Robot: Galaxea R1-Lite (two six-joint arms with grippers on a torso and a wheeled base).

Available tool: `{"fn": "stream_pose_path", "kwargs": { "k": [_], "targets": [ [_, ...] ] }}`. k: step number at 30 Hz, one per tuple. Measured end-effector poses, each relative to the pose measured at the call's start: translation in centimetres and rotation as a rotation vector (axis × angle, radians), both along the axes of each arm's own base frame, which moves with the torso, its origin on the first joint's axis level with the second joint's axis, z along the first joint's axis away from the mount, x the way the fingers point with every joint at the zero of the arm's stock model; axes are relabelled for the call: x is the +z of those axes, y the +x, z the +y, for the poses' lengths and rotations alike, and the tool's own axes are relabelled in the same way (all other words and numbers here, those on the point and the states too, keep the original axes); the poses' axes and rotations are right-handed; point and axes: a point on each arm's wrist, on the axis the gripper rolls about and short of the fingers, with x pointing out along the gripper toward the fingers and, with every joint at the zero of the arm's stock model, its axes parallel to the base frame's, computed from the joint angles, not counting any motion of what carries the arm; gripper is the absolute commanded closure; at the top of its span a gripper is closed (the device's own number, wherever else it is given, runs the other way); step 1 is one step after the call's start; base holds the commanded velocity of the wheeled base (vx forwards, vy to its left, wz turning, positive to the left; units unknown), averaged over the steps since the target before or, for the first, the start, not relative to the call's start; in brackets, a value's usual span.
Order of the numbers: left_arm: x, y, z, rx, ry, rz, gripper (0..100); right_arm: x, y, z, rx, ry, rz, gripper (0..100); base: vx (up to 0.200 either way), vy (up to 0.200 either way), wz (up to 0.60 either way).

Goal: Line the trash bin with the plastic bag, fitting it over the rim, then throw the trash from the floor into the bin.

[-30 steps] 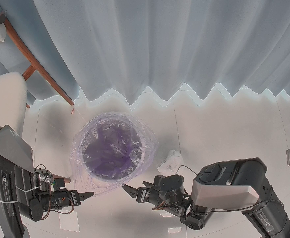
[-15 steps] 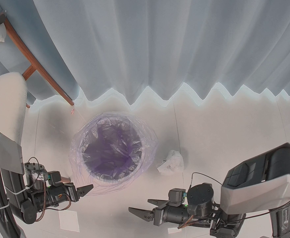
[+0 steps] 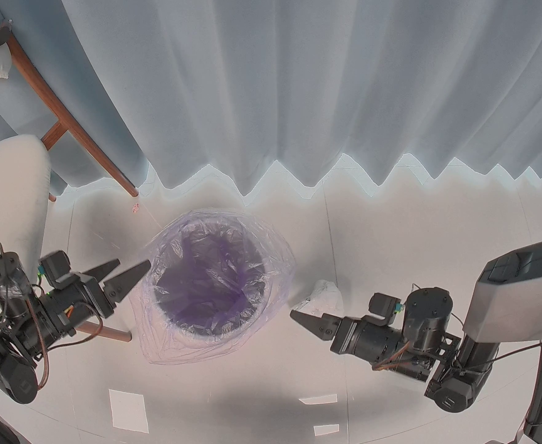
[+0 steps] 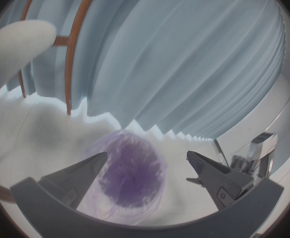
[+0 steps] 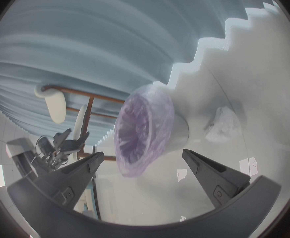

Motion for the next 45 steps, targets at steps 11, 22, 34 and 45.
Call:
{"fn": "stream_pose_path", "kwargs": {
  "k": [11, 22, 34, 45],
  "targets": [
    [6.8, -1.7, 0.6, -0.015, -0.127, -0.259, 0, -0.2, 7.1, -0.2, -0.149, -0.105, 0.013, 0, 0.0, -0.164, 0.0],
    [9.8, -3.7, 1.5, -0.052, -0.15, -0.384, 0, -2.4, 13.4, 0.5, -0.248, -0.35, -0.037, 0, 0.0, -0.2, 0.0],
    [10.3, -4.3, 1.8, -0.048, -0.15, -0.405, 0, -7.8, 16.6, 3.7, -0.214, -0.453, -0.06, 0, -0.033, -0.033, 0.0],
    [9.9, -4.6, 1.6, -0.125, -0.156, -0.371, 0, -8.4, 18.5, 6.3, -0.186, -0.444, -0.077, 0, -0.127, 0.0, 0.0]
  ]
}}
